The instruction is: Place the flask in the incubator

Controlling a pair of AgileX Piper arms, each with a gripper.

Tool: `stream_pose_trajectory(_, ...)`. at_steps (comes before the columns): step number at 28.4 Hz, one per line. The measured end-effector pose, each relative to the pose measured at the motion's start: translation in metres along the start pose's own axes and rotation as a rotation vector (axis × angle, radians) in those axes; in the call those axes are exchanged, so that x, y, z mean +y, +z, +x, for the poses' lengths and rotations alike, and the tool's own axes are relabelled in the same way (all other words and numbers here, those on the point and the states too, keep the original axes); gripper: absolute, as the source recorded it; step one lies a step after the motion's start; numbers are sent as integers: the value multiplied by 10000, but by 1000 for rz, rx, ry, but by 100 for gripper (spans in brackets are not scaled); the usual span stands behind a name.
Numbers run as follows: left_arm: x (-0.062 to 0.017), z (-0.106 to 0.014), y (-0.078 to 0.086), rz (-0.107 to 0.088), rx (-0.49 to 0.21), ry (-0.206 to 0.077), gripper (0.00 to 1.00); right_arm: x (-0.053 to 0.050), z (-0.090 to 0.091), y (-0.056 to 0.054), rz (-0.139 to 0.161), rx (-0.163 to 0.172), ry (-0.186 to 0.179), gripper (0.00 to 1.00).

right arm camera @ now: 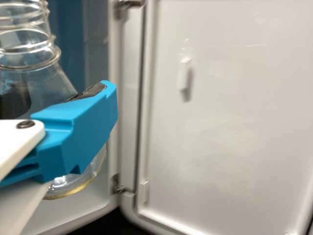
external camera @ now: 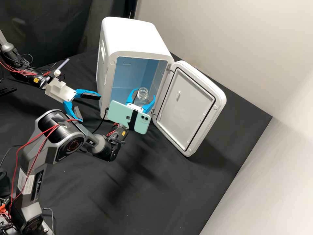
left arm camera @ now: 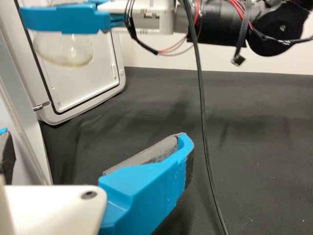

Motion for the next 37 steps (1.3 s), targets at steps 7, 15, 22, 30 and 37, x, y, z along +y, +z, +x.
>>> stream_pose_trajectory(7,0,0,0,-2,0,0,100,210,149,-43,-53,14,96,0)
stream_pose_trajectory(15,2,-1,-10,-23,4,1,100,248,286,-244,-70,6,83,0)
stream_pose_trajectory(22,-11,3,-44,-24,11,-5,100,138,302,-538,-64,77,52,0)
stream_pose_trajectory(30,-18,14,-56,-22,7,-10,100,-2,138,-491,-16,18,32,0)
stream_pose_trajectory(37,-5,22,-55,-21,7,-5,100,-118,-22,-454,3,28,28,0)
